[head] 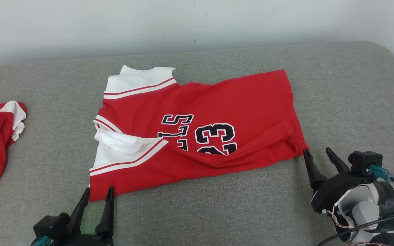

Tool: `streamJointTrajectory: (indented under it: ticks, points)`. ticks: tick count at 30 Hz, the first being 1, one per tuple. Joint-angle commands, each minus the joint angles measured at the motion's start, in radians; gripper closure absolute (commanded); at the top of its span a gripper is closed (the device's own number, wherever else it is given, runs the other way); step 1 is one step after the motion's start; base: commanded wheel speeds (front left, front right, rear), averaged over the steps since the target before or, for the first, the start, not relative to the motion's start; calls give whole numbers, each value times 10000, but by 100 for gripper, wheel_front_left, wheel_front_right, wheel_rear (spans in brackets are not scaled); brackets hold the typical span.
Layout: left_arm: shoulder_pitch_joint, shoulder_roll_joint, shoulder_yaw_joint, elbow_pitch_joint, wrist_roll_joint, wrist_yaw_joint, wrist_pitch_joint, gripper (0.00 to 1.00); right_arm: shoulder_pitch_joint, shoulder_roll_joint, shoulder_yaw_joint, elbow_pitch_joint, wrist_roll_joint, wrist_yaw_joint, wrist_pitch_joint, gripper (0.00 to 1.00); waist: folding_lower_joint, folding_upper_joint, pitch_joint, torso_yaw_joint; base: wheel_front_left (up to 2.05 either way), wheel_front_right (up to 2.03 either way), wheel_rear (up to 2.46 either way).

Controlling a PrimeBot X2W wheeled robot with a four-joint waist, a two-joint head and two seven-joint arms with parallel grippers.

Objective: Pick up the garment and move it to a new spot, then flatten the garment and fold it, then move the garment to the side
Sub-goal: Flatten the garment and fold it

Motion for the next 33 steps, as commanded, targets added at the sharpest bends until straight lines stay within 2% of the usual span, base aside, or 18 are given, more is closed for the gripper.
streamJointTrajectory:
  ticks: [1, 9, 12, 21, 22, 23, 24, 25, 26, 33]
  points:
    - [-68, 19, 56, 127, 168, -68, -46, 0, -45, 105, -43, 44, -175, -3, 38, 0, 1, 0, 11, 3, 0, 0, 0]
    - [-521, 44, 61, 837, 665, -145, -46, 0, -388, 451, -53, 553, -504, -3, 184, 0, 1, 0, 141, 124, 0, 0, 0]
    - [-672, 90, 81, 1091, 861, -134, -46, 0, -643, 287, 118, 789, -1084, -5, 74, 0, 1, 0, 247, 124, 0, 0, 0]
    - [-1023, 42, 67, 1726, 1376, -128, -45, 0, -1289, 622, -78, 1970, -1853, -3, -88, 0, 1, 0, 536, 155, 0, 0, 0]
    - [-1072, 36, 51, 1746, 1396, -145, -44, 8, -1327, 677, -81, 2092, -1817, -3, -55, 0, 1, 0, 551, 159, 0, 0, 0]
    - [-1117, 17, 64, 1754, 1387, -141, -30, 54, -1387, 705, -71, 2199, -1820, -3, -68, 35, 1, 0, 567, 162, 0, 0, 0]
    - [-1124, 1, 67, 1771, 1405, -151, -28, 66, -1453, 722, -65, 2299, -1824, -3, -113, 65, 1, 0, 579, 167, 0, 0, 0]
    - [-1121, -7, 67, 1781, 1436, -166, -28, 88, -1495, 760, -57, 2412, -1810, -5, -153, 100, 1, 0, 587, 176, 0, 0, 0]
    - [-1116, -9, 73, 1771, 1440, -176, -28, 100, -1524, 802, -40, 2514, -1796, -3, -196, 100, 1, 0, 590, 186, 0, 0, 0]
    - [-919, -6, 129, 1764, 1542, -229, -31, 100, -1529, 868, -99, 2994, -1650, -5, -671, 100, 1, 0, 385, 329, 0, 0, 0]
